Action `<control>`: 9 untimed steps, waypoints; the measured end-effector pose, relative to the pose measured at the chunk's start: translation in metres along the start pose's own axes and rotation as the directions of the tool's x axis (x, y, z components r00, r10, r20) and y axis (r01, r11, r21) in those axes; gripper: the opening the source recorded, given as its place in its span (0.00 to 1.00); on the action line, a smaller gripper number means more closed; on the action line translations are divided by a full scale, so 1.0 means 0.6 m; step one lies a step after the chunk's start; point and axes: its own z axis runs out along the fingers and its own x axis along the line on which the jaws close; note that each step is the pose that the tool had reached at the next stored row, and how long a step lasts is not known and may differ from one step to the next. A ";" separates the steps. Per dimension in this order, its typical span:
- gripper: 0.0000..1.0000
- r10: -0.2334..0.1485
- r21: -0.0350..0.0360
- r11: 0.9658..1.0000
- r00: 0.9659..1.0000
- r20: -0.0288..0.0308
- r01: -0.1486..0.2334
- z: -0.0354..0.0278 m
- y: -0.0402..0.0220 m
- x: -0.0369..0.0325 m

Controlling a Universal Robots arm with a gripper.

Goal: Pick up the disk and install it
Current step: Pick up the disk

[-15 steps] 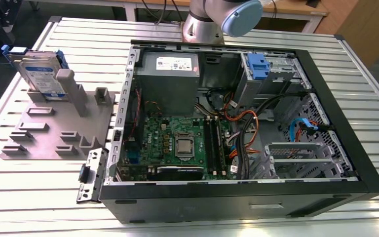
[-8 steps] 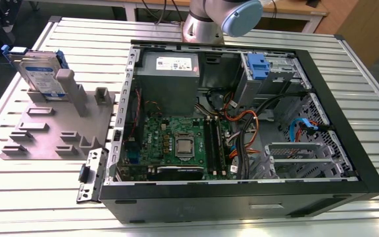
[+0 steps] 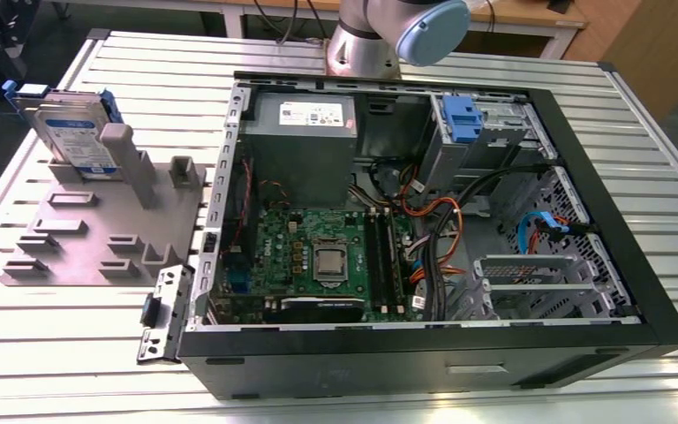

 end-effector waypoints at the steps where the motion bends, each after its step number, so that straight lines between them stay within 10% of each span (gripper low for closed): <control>1: 0.11 -0.011 0.000 1.000 1.000 -0.001 0.011 0.000 0.000 0.000; 9: 0.11 -0.122 0.000 0.993 0.993 -0.005 0.122 0.000 0.000 0.000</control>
